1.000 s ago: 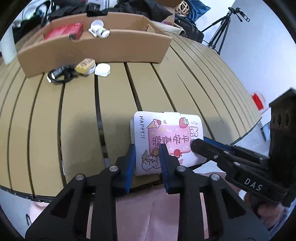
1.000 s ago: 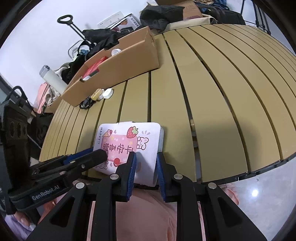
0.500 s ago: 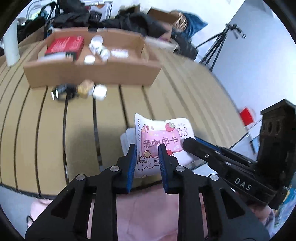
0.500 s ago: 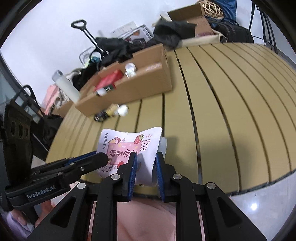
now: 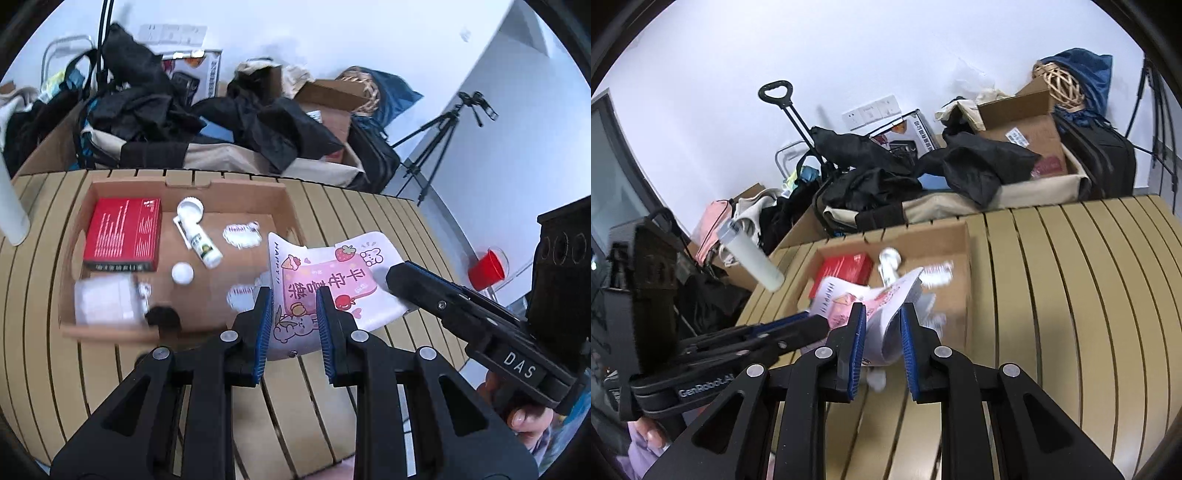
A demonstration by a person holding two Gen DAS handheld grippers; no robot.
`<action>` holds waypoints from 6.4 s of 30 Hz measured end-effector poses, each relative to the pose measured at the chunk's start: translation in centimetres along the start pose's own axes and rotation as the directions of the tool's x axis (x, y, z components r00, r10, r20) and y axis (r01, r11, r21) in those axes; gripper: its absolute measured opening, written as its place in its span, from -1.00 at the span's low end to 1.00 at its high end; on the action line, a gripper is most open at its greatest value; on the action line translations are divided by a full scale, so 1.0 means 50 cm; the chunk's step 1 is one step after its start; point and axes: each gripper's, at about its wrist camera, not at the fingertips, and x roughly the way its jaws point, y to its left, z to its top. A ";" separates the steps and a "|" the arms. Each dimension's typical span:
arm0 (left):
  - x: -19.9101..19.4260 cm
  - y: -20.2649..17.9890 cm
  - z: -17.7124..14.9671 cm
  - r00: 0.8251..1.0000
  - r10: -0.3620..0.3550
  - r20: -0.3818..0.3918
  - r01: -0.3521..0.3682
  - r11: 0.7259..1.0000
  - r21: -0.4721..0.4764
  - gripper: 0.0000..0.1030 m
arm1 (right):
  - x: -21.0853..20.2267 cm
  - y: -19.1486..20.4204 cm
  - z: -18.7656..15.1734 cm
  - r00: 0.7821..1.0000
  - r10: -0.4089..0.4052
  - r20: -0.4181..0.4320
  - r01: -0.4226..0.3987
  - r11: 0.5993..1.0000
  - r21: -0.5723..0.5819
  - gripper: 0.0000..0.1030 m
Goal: Organize objects
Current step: 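Carry the pink card into the cardboard tray and open both tools, then withdraw both tools from the tray toward the jacket, then grasp the black cable with the left tool while the right tool grasps the small gold box, then lower the cable with the left tool while the right tool lowers the gold box into the tray, then withdraw both tools from the tray toward the jacket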
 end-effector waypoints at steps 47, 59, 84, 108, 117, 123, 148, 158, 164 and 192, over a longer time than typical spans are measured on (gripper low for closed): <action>-0.468 0.050 -0.200 0.925 0.303 0.231 -0.336 0.934 0.119 0.98 | -0.255 0.141 -0.089 0.968 -0.249 -0.014 0.243 0.956 -0.163 0.38; -0.524 0.091 -0.471 0.916 0.313 0.249 -0.346 0.933 0.099 1.00 | -0.323 0.150 -0.445 0.981 -0.176 -0.085 0.171 0.983 -0.069 0.59; 0.070 0.203 -0.237 0.939 0.343 0.012 -0.341 0.927 0.154 0.60 | -0.082 0.051 -0.425 0.956 -0.181 -0.232 0.184 0.983 -0.009 0.59; -0.079 0.306 -0.361 0.984 0.175 -0.020 -0.176 0.982 -0.066 -0.78 | 0.348 0.148 -0.237 0.948 -0.202 -0.244 0.140 0.958 -0.251 -0.47; -0.157 0.263 -0.371 0.981 0.193 -0.033 -0.195 0.978 -0.070 -0.78 | 0.171 0.154 -0.236 0.975 -0.175 -0.139 0.144 0.967 -0.210 -0.48; -0.196 0.193 -0.420 0.986 0.164 -0.037 -0.165 0.986 -0.030 -0.78 | -0.013 0.109 -0.314 0.981 -0.160 -0.112 0.150 0.984 -0.091 -0.48; 0.074 0.161 0.017 0.991 0.084 -0.108 -0.081 0.996 0.029 -0.78 | 0.067 0.003 -0.098 0.991 -0.130 -0.043 0.129 0.991 -0.033 -0.48; 0.304 0.240 0.103 0.959 0.201 -0.198 -0.208 0.978 -0.017 -0.30 | 0.399 -0.118 0.104 0.938 -0.271 -0.216 0.274 0.962 -0.012 -0.46; 0.219 0.240 0.125 0.977 0.196 -0.078 -0.196 0.981 0.010 0.14 | 0.410 -0.110 0.130 0.954 -0.241 -0.180 0.243 0.970 -0.015 0.37; -0.350 0.031 -0.281 0.940 0.287 0.182 -0.316 0.935 0.160 0.80 | -0.202 0.133 -0.178 0.979 -0.201 -0.023 0.193 0.961 -0.199 0.54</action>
